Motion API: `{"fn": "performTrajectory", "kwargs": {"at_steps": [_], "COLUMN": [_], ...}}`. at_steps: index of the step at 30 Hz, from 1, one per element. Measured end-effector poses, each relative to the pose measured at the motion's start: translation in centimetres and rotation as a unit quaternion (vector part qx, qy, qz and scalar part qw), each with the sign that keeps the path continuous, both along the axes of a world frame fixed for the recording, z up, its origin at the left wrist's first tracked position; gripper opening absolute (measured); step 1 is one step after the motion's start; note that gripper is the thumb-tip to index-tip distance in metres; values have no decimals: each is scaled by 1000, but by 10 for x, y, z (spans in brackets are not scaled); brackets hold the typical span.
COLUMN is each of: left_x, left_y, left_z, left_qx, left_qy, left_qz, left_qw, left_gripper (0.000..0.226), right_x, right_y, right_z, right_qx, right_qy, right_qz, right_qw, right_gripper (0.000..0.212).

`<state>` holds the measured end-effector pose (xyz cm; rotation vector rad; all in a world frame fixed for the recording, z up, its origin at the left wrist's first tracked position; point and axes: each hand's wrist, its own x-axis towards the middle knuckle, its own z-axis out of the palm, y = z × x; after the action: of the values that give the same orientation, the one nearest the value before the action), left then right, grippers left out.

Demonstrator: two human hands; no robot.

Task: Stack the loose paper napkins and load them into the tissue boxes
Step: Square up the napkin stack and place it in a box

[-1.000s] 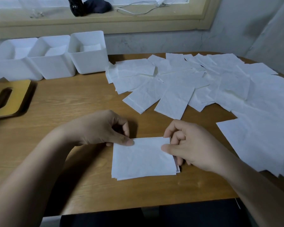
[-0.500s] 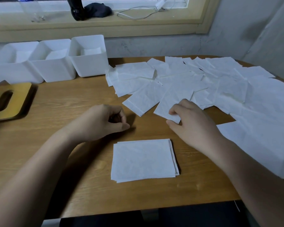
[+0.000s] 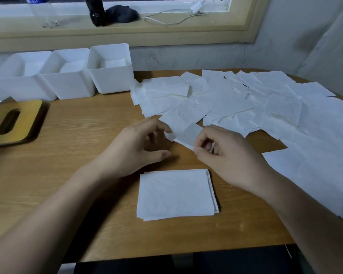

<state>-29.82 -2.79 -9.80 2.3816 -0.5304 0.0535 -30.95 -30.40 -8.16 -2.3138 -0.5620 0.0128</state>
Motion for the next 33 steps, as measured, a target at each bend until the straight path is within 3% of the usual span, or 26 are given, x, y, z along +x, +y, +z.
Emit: {"fn": "performTrajectory", "kwargs": {"at_steps": [2,5,9,13,15,20,26,33], "left_x": [1,1,-2,-6,-7,-10,-12,-11], "left_y": [0,2,4,4,3,3,13,17], "left_z": [1,6,14,22,25,27,36,39], "left_qx": [2,-22,-145,-273,-291,-255,-117,-13], "left_qy": [-9,14,97,141,154,226,308,360], "left_qz": [-2,4,33,52,51,11,-52,-70], "left_qw": [1000,1000,984,950,943,940,943,930], "left_gripper": [52,33,12,7,7,15,22,31], "right_x": [-6,-7,1,4,0,-12,-23,-34], "right_y": [2,1,-6,-10,-10,-8,-17,-17], "right_z": [12,22,21,12,10,9,4,0], "right_qx": [50,133,250,279,286,266,189,114], "right_qy": [47,95,123,178,195,218,288,300], "right_qz": [24,57,9,-55,-57,-38,-22,1], "right_qw": [997,985,960,942,937,938,939,947], "right_gripper": [12,10,11,14,23,18,20,26]}}
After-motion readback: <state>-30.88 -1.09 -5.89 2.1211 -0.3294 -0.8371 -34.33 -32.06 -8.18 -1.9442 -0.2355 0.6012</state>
